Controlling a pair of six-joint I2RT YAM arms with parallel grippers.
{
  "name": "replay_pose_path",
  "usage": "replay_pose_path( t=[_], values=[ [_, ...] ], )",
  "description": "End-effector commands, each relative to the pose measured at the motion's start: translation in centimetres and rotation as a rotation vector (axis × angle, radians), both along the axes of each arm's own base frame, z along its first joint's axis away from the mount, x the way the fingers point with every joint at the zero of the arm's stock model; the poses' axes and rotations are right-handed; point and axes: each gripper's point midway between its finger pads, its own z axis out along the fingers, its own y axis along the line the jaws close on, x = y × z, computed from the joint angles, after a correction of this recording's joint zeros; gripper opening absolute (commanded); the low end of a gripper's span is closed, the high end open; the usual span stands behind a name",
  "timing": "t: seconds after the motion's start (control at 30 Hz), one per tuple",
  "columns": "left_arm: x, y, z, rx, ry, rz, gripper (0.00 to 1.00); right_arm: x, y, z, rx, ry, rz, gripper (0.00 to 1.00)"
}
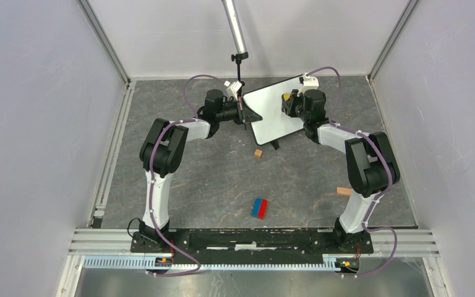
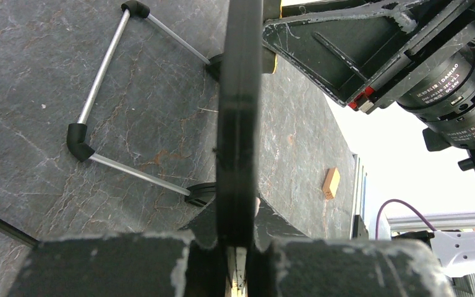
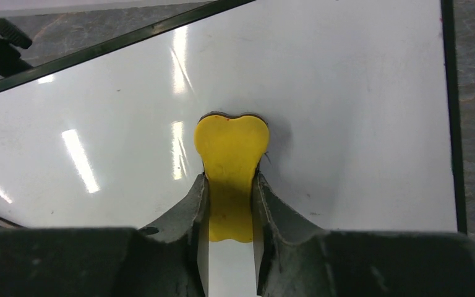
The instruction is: Erase the whiteboard
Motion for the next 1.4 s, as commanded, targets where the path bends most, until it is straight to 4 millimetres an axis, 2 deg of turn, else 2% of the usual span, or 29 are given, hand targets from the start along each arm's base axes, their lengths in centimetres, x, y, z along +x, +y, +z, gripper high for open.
replay_pose_path(
  t=[0.0,0.2,0.3,0.37,0.5,0.7,0.8,0.87,1.0,1.23,1.27,1.37],
  values=[
    [-1.7,1.2,-5.9,0.106,0.233,0.051,0.02,0.3,-2.5,1.2,-0.040,-0.065,-0.111,0.21],
    [-1.6,1.5,-6.1,0.113,0.238,0.062,0.02,-0.7,-8.6,-3.9,0.037,0.055,-0.236,0.18],
    [-1.6,1.5,-6.1,0.115,0.239,0.063,0.02,-1.5,-10.8,-6.0,0.033,0.113,-0.292,0.18],
    [-1.6,1.5,-6.1,0.114,0.240,0.062,0.02,-1.6,-11.2,-6.2,0.037,0.116,-0.305,0.18],
    [-1.6,1.5,-6.2,0.113,0.242,0.061,0.02,-0.6,-8.4,-4.0,0.053,0.059,-0.221,0.18],
    [-1.6,1.4,-6.2,0.112,0.242,0.059,0.02,0.4,0.0,-0.6,0.024,-0.031,-0.057,0.18],
    [-1.6,1.4,-6.3,0.114,0.244,0.059,0.02,0.6,2.5,0.5,0.013,-0.066,-0.003,0.18],
    [-1.7,1.3,-6.2,0.113,0.242,0.057,0.02,0.5,2.3,0.3,0.008,-0.067,-0.010,0.19],
    [-1.6,1.4,-5.6,0.100,0.227,0.057,0.04,-0.3,0.6,-1.0,-0.009,-0.045,-0.029,0.20],
    [-1.4,1.8,-3.5,0.009,0.161,0.083,0.37,-2.3,0.4,-1.9,-0.019,-0.046,0.014,0.23],
    [-1.2,2.0,-2.8,-0.015,0.139,0.092,0.43,-2.5,0.5,-2.0,-0.020,-0.045,0.017,0.23],
    [-1.0,2.9,-1.0,-0.124,0.097,0.111,0.54,-2.7,0.6,-2.0,-0.021,-0.043,0.020,0.23]
  ],
)
